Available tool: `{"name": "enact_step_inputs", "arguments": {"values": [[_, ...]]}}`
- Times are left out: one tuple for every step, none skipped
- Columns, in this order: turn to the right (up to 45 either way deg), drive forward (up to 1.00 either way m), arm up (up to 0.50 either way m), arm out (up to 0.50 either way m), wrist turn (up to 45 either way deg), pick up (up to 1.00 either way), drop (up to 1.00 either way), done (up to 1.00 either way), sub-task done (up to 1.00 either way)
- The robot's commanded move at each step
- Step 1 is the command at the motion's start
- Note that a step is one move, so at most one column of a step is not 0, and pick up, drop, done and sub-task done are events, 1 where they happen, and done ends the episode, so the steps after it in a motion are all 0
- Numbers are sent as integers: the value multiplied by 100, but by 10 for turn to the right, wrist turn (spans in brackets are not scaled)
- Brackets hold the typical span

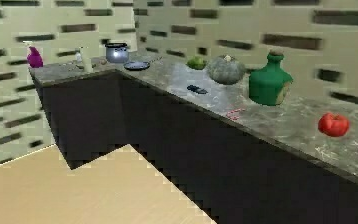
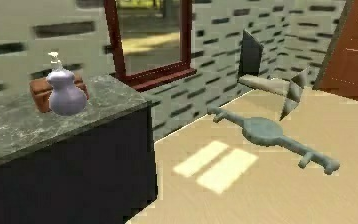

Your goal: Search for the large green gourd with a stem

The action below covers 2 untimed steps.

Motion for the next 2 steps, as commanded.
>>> {"name": "enact_step_inputs", "arguments": {"values": [[0,40,0,0,0,0,0,0,0],[150,0,0,0,0,0,0,0,0]]}}
